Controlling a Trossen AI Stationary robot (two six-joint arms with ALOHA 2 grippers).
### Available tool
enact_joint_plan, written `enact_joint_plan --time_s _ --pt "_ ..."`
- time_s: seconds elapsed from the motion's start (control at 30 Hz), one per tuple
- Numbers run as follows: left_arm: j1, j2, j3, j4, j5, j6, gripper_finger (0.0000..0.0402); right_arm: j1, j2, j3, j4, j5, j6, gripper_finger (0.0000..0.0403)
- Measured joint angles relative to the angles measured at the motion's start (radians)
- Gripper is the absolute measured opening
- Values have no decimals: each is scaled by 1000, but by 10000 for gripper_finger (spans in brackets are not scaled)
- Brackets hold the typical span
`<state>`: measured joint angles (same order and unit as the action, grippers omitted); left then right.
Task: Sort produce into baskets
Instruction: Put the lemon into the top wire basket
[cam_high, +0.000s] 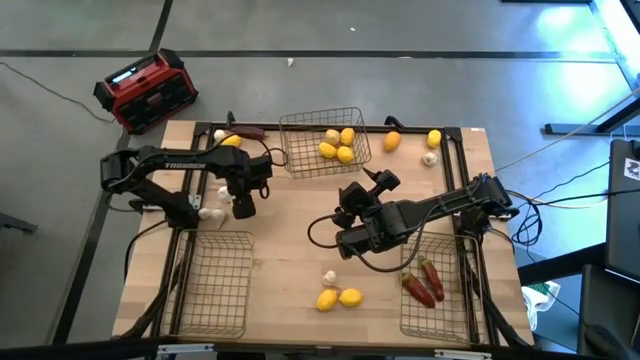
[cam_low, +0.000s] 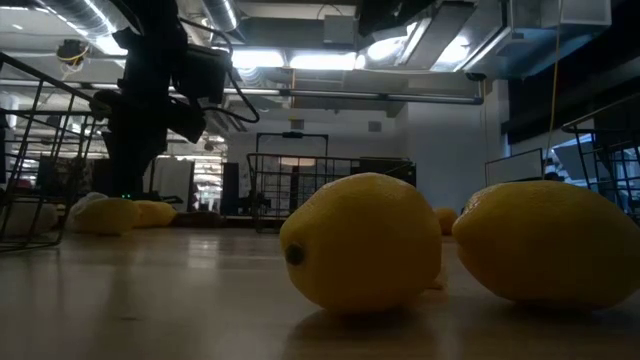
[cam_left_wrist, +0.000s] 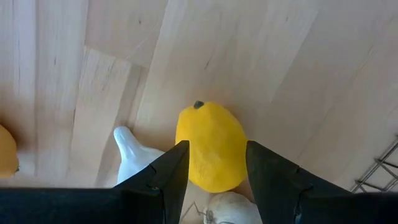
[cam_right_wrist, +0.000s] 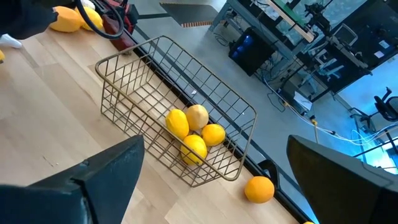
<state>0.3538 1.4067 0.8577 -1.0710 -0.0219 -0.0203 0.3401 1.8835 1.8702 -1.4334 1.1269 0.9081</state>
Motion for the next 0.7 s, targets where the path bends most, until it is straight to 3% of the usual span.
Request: enact_joint_plan --time_s 0.2,0.5,0.6,0.7 --pt "-8 0 0 -16 -1 41 138 0 0 0 0 2 0 390" --pt "-13 0 0 -6 0 41 9 0 0 0 0 7 0 390" --pt "-14 0 0 2 0 29 8 0 0 0 0 7 1 390" --pt "-14 0 0 5 0 18 38 0 0 0 0 7 1 390"
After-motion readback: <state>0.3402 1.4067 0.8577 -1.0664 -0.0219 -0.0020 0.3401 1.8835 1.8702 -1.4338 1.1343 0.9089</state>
